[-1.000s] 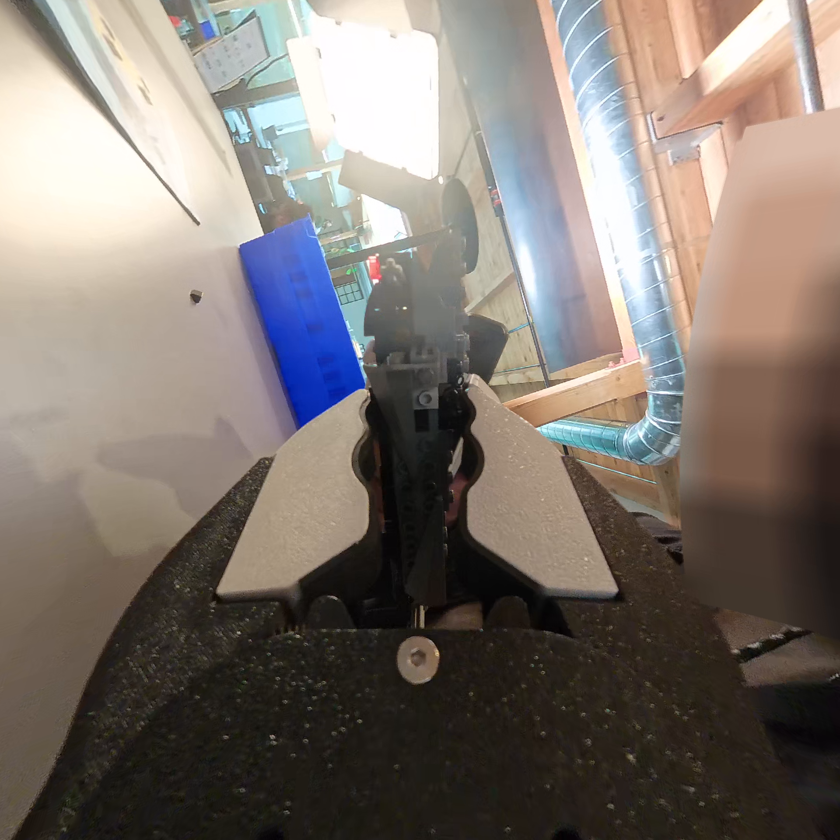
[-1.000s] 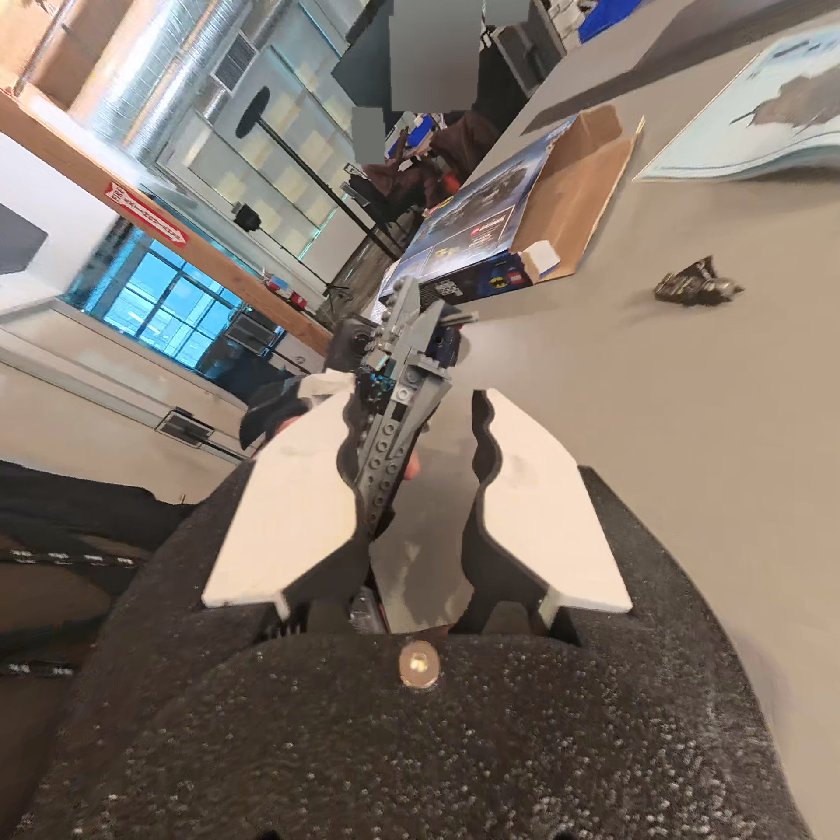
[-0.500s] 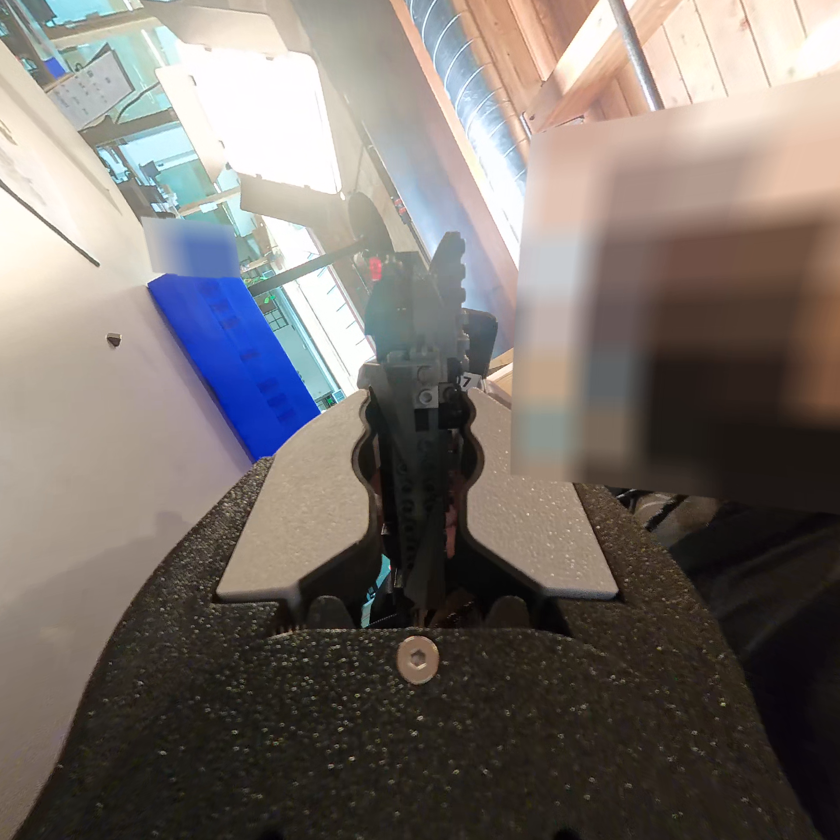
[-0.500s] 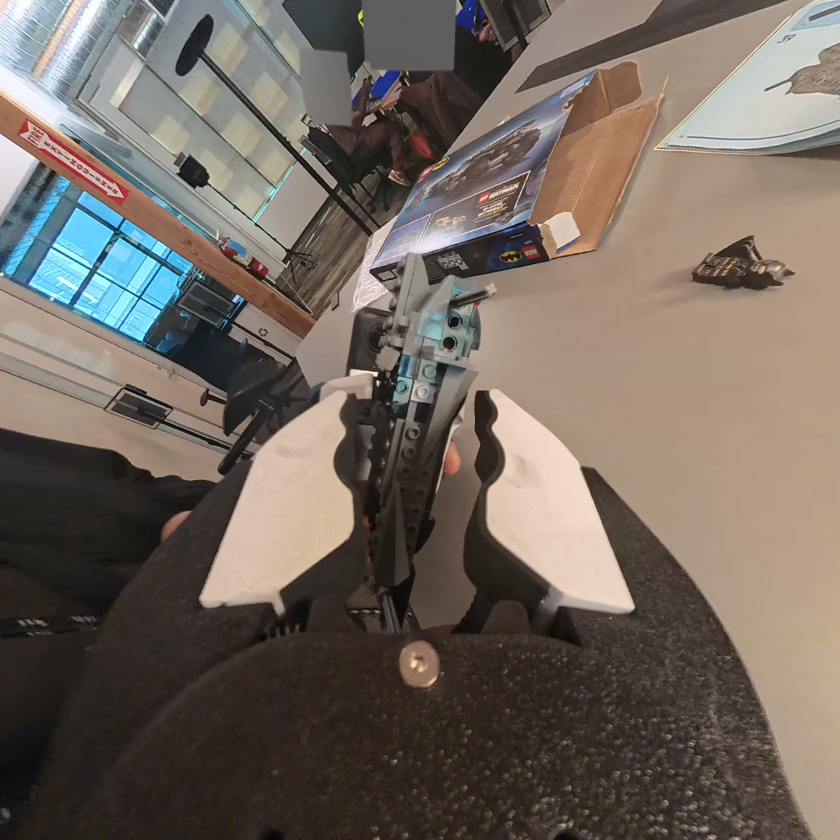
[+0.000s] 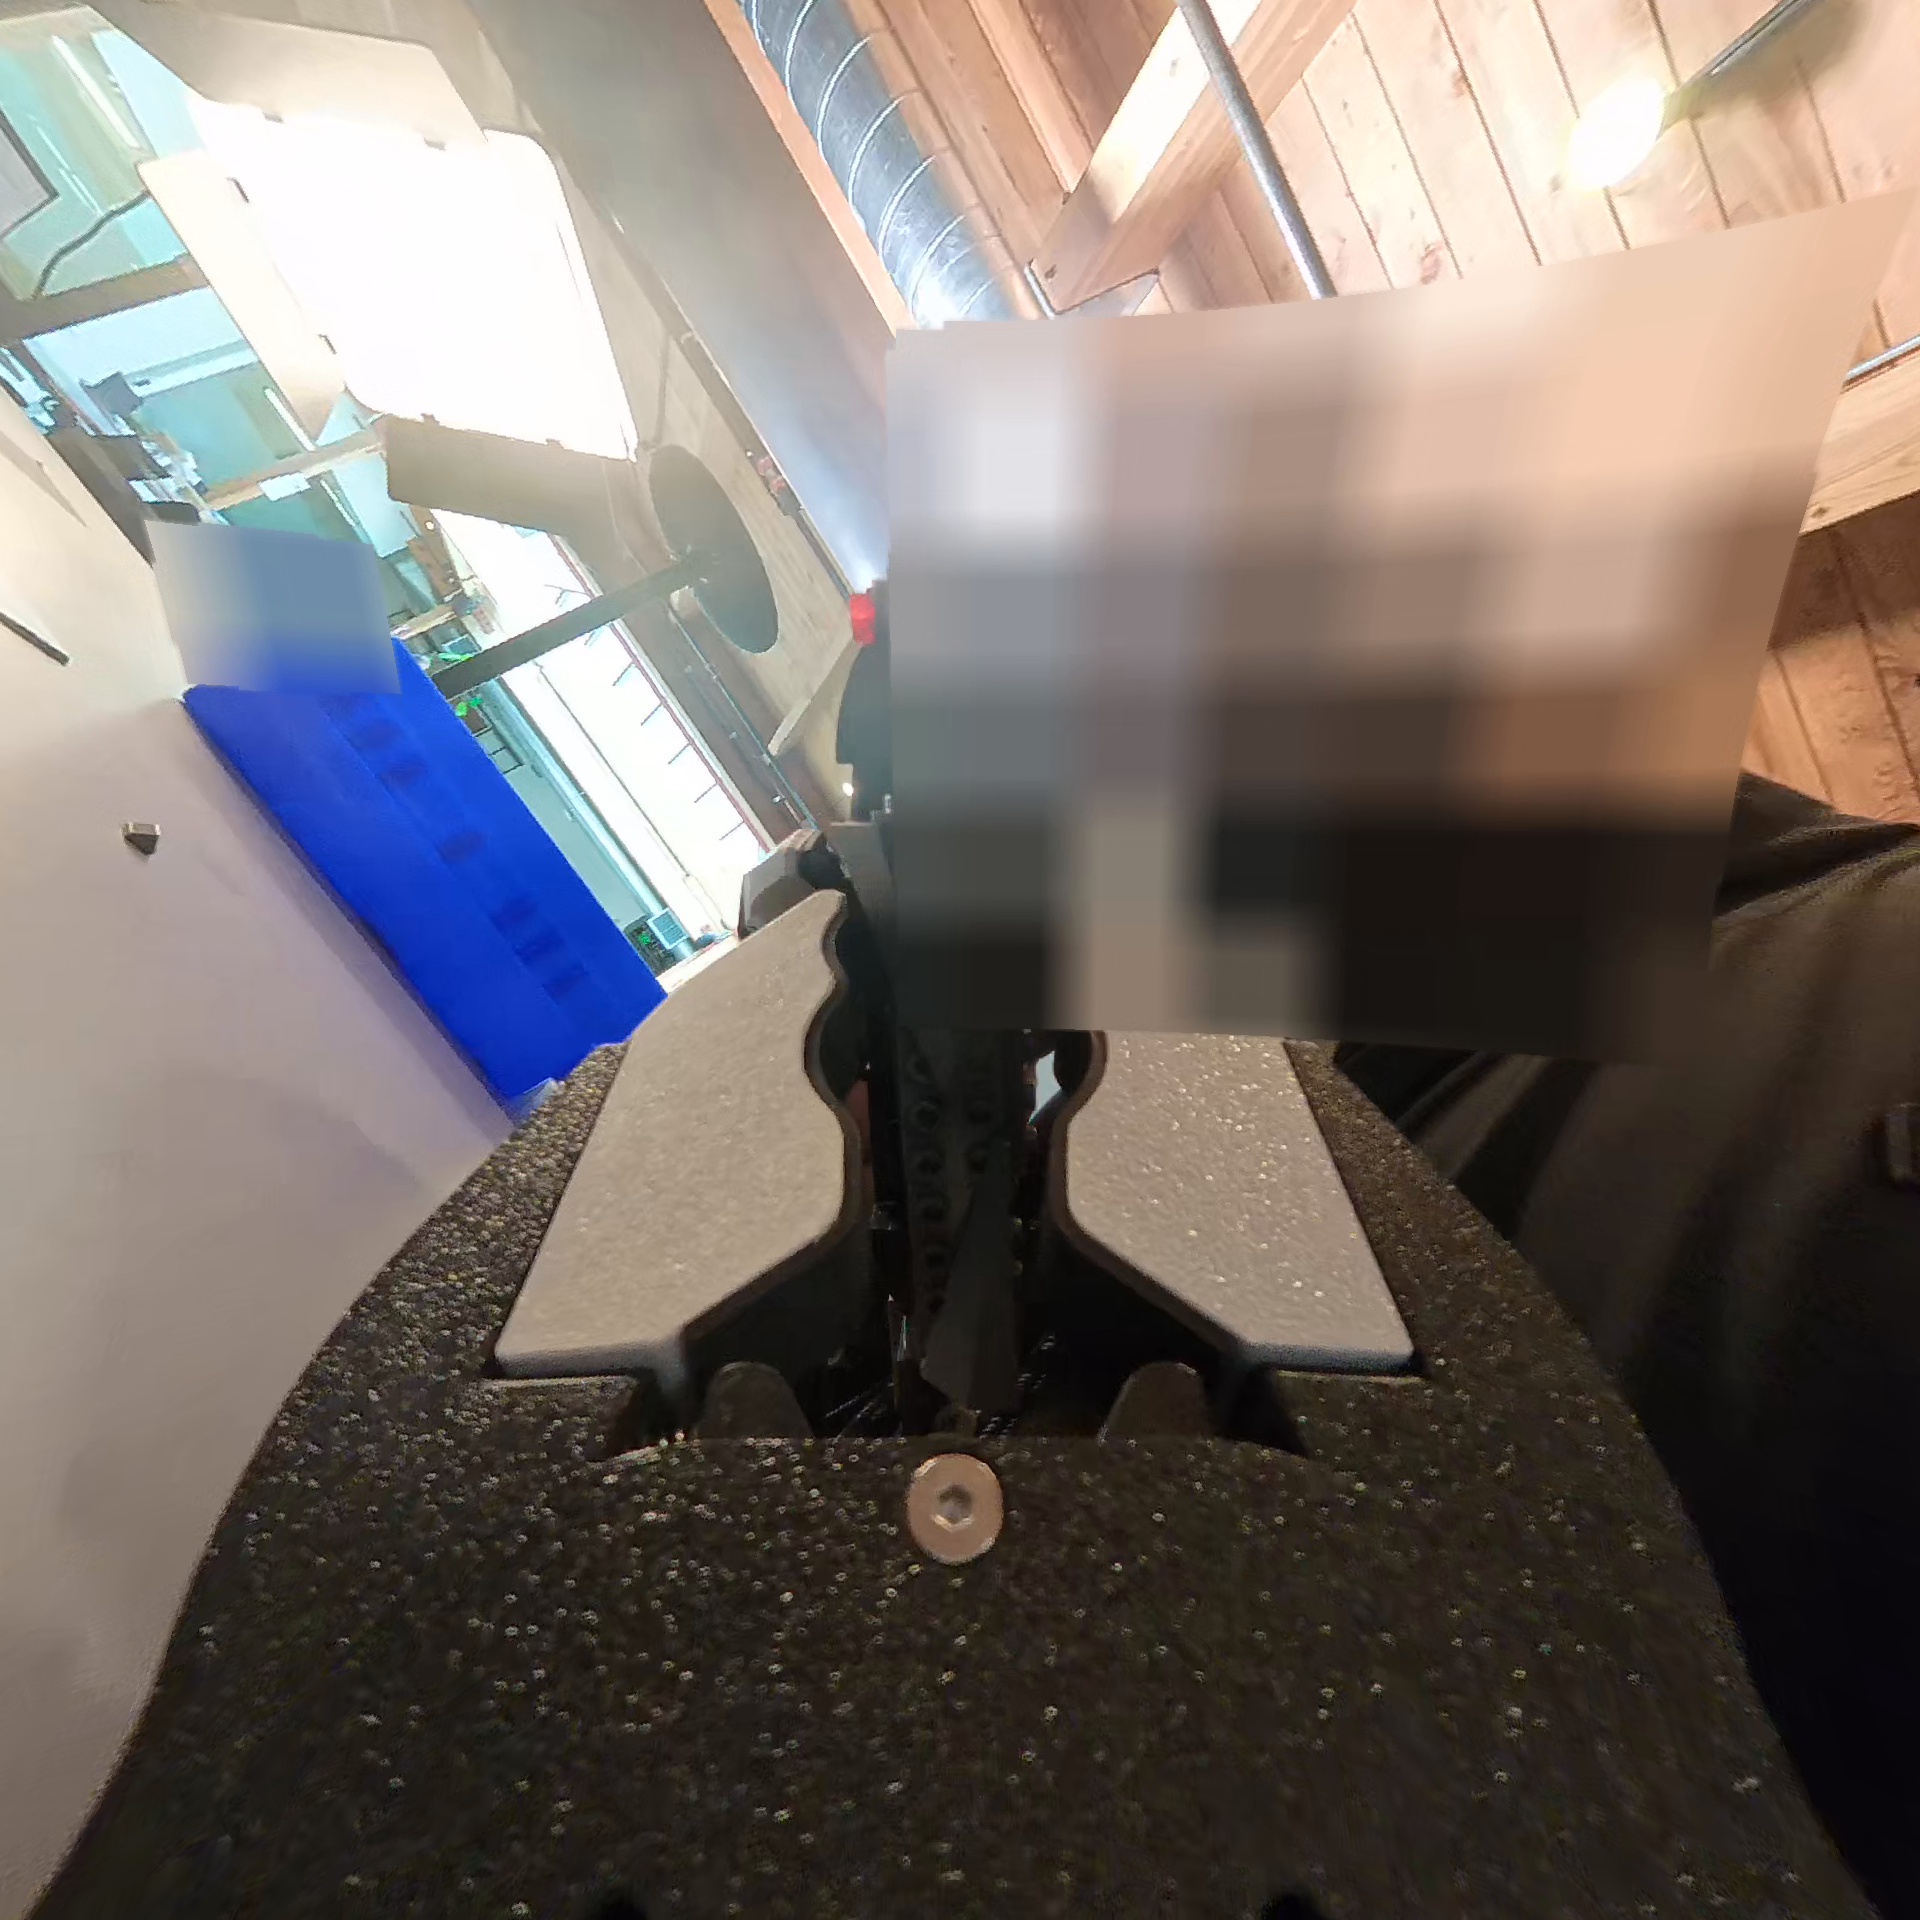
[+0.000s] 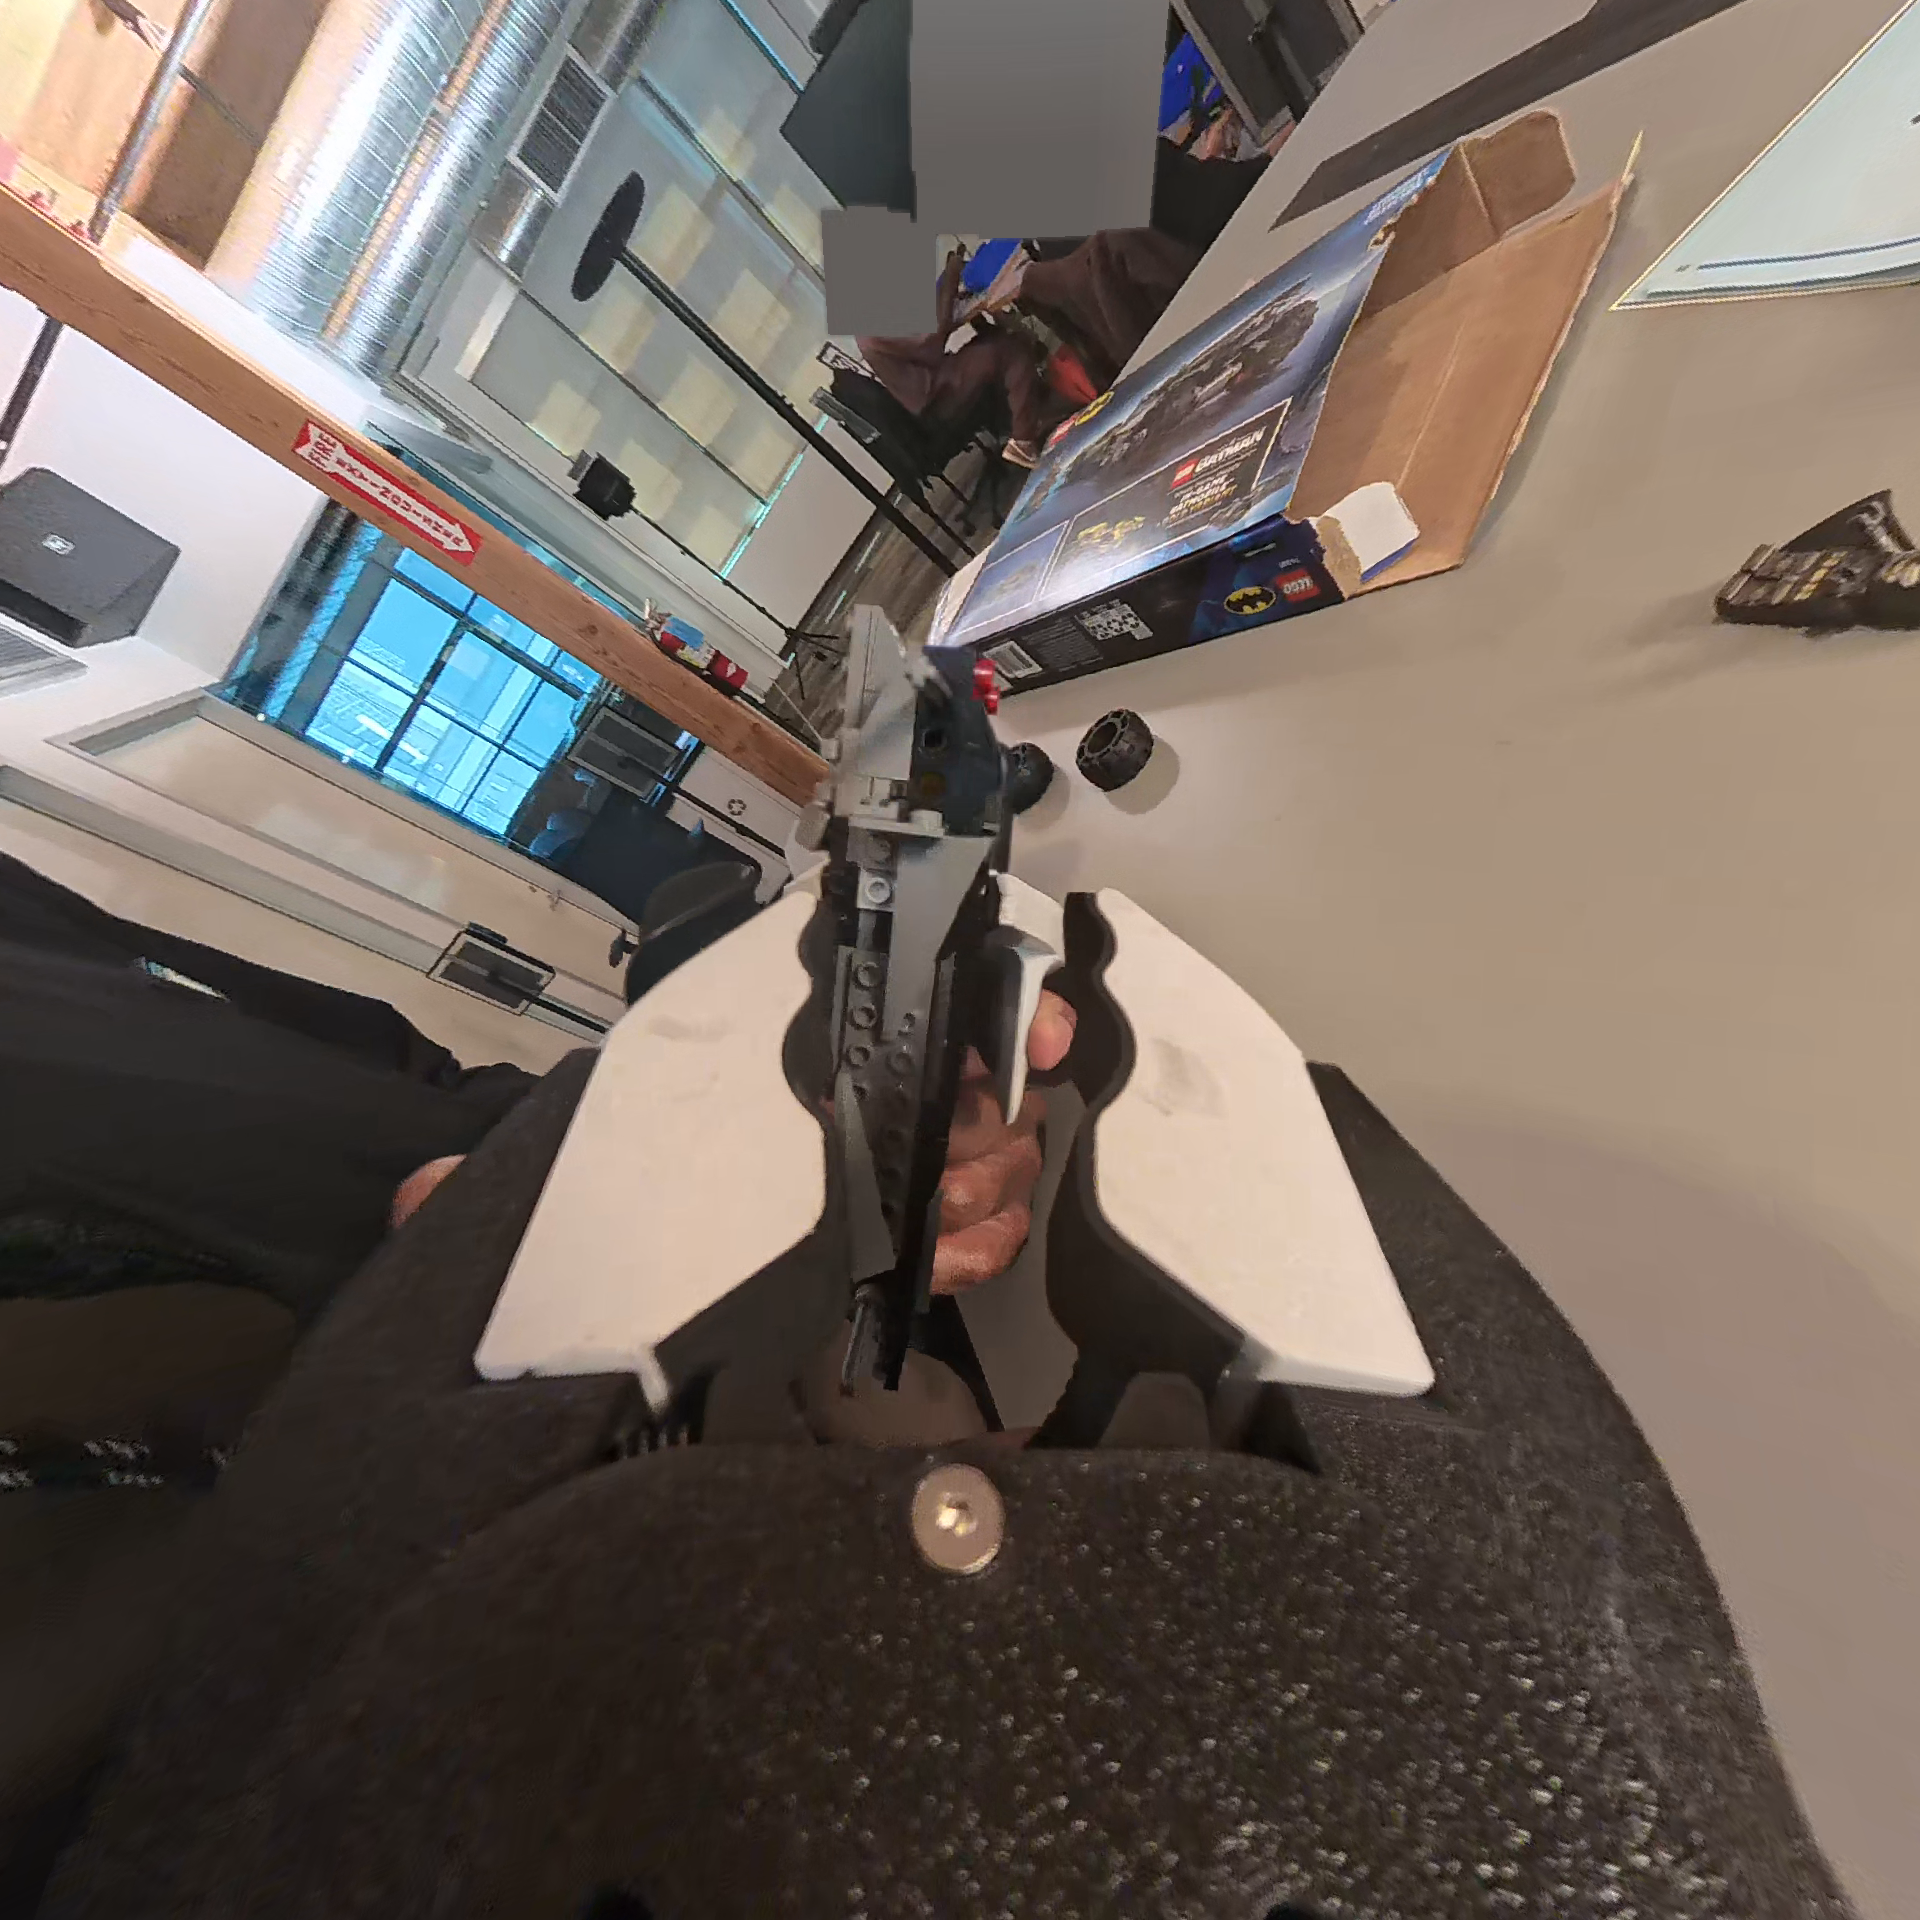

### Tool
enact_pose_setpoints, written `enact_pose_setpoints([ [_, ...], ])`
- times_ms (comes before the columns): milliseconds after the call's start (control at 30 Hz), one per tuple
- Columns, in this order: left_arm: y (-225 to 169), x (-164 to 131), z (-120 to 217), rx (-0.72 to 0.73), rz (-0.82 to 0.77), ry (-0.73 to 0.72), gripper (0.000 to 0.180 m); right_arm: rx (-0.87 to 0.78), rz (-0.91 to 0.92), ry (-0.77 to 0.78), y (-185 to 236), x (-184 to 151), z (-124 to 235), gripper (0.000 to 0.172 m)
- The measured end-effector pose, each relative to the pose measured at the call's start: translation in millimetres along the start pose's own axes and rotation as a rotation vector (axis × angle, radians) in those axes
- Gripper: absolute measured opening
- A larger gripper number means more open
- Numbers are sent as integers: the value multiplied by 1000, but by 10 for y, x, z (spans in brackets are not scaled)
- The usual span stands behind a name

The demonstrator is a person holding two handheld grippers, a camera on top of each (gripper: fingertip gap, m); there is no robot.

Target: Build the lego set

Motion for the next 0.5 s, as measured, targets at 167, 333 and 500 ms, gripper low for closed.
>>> enact_pose_setpoints([
  [167,34,35,7,-24,23,-15,35,39,-4,-1,-1,-3,-72,42],
  [333,55,75,-24,-55,23,-20,34,51,-1,2,0,22,-113,41],
  [500,106,113,-47,-45,31,-32,35,45,-6,3,-35,56,-137,39],
])
Point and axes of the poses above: each gripper's, where its closed fingertips meet, z back along the fingers, x out of its top, y = z × x across the jaws, the point moved 4 cm from there along z, back along the fingers, and after that the axes turned 8 degrees about -y, right-handed, at the moved point
